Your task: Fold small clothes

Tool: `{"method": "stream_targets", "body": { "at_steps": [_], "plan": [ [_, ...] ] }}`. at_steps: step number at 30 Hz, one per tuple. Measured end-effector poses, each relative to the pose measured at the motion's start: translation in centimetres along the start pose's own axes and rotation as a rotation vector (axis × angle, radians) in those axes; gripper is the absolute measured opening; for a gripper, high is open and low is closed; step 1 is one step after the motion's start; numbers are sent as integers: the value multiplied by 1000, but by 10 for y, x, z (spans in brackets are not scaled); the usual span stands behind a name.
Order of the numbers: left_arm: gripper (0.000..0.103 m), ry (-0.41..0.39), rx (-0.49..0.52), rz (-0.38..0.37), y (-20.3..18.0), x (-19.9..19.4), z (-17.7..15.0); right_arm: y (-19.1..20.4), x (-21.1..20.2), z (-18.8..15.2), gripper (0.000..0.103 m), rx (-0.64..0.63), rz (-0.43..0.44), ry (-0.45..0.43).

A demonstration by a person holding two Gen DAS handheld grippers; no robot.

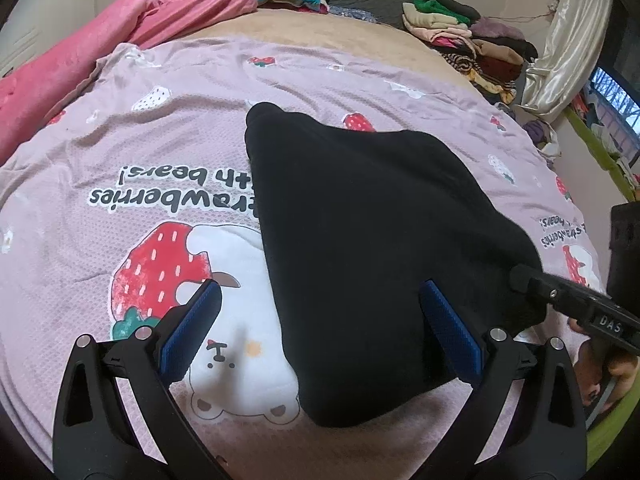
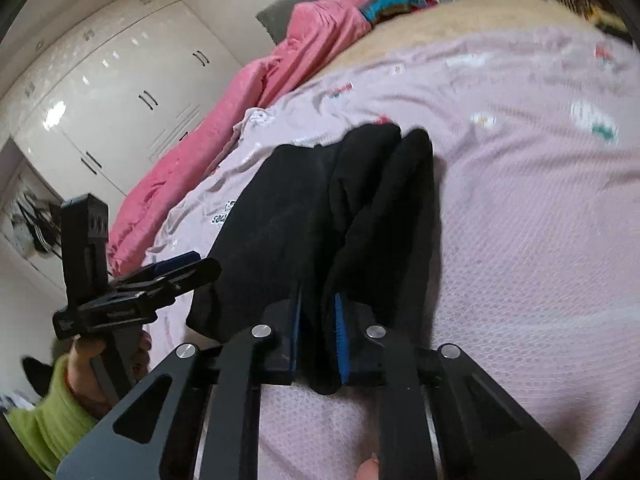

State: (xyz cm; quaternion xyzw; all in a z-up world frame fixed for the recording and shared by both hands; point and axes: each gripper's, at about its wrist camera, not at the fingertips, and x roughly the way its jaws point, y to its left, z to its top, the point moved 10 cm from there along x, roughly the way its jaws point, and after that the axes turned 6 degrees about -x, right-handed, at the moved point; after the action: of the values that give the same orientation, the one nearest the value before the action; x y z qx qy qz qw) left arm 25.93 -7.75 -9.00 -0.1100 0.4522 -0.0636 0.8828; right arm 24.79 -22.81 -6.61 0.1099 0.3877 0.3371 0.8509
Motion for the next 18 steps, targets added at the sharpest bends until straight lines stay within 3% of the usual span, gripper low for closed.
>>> {"method": "stream_targets", "body": {
  "at_steps": [4, 7, 8, 10, 12, 13, 15, 18],
  "plan": [
    [93, 9, 3, -7, -2, 0, -5, -12, 5, -12, 13, -18, -99, 24],
    [93, 13, 13, -5, -3, 0, -10, -17, 9, -24, 24, -18, -161, 32],
    [93, 13, 16, -5, -3, -1, -12, -18, 7, -26, 34, -20, -183, 24],
    [93, 14, 17, -5, -3, -2, -15, -16, 2, -27, 40, -25, -214, 4],
    [93, 14, 19, -9, -3, -4, -18, -14, -5, -25, 57, -38, -262, -24],
    [93, 12, 20, -10, -4, -5, -20, -14, -12, -24, 58, -55, -295, -45],
    [93, 7, 22, -16, -5, -8, -22, -12, -23, -23, 72, -71, -338, -75],
    [93, -4, 25, -21, -6, -15, -25, -7, -41, -22, 77, -101, -389, -128]
  ]
}}
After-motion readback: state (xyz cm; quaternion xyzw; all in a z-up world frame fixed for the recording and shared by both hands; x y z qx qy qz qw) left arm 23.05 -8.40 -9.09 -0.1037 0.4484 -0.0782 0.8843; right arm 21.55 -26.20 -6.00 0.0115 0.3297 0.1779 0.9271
